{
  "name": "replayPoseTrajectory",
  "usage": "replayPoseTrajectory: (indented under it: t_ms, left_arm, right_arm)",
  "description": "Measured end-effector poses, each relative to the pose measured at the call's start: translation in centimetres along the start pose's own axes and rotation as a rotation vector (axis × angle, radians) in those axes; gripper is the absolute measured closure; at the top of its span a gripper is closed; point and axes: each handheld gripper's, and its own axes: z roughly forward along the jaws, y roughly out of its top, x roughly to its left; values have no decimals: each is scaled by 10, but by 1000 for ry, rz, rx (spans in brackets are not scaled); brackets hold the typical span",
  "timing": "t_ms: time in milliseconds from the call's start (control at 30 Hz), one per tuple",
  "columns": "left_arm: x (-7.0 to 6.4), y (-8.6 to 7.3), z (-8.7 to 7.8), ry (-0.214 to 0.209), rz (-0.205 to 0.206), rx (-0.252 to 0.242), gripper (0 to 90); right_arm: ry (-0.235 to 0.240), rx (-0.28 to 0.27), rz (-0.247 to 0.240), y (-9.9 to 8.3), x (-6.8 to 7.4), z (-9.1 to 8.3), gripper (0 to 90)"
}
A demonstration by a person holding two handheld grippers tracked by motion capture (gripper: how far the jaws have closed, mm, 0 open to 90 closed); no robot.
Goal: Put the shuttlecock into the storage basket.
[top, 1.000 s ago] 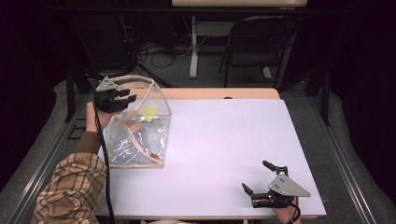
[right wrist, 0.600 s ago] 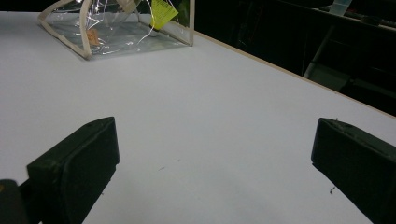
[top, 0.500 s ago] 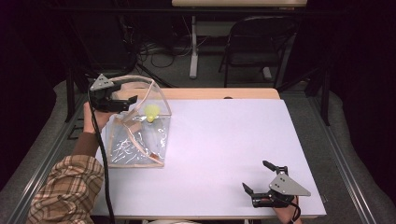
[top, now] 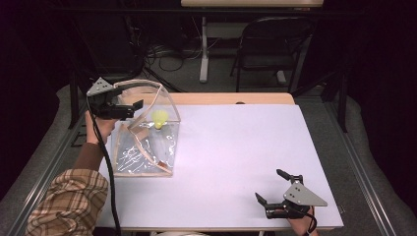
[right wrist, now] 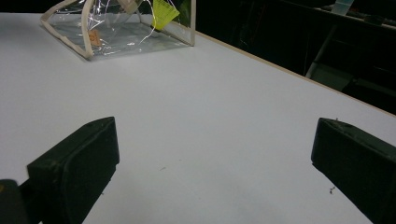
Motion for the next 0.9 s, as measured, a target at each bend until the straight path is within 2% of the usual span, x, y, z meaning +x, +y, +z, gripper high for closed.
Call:
replayPoseTrajectory:
  t_ms: [133,367,900]
  left_arm:
    - [-4,1,-7,-8,-16,-23,2]
    - [-17,0,-18,-12,-19,-54,0]
    - [-47,-6,-31,-31,-12,-77,0]
  right_arm:
    - [1,4,1,0,1,1,3]
    - [3,10,-1,0,2,2,3]
    - [2,11,-4,1,2,1,3]
